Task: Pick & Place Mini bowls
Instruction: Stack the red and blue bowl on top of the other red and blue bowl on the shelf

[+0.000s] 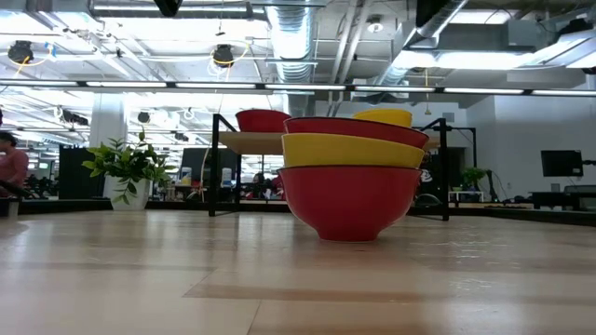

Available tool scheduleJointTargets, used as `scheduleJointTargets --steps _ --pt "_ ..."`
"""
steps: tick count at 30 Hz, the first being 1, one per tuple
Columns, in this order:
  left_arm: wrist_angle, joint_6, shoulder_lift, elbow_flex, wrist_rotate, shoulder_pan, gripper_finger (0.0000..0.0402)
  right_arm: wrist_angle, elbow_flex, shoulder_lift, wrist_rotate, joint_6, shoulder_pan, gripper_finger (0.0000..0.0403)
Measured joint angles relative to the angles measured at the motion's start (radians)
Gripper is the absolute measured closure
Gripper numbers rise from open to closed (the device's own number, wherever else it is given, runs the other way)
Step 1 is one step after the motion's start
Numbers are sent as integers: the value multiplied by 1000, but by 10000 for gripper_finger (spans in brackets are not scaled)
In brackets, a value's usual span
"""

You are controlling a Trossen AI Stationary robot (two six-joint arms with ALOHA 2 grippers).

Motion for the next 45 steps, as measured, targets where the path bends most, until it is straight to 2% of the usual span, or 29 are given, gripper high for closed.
scheduleJointTargets --steps 6,14,19,25,30,37,40,45 --pt "0 0 0 0 4 0 256 2 0 -44 -114 53 166 403" --pt "0 0 1 0 95 -8 256 65 -39 -20 -214 46 471 403" --pt "3 -26 24 -1 98 -41 256 225 -119 -8 -251 46 627 403" --pt "0 -31 75 -1 98 -94 256 513 -202 13 -324 35 753 403" --pt "10 -72 127 -1 98 -141 256 812 -261 42 -428 -46 818 403" --pt "90 -79 178 -1 98 -232 256 1205 -305 117 -645 -183 843 403" --pt "146 -79 190 -1 98 -272 256 1277 -316 151 -708 -191 836 403" --pt "185 -79 191 -1 98 -322 256 1335 -330 193 -744 -191 819 403"
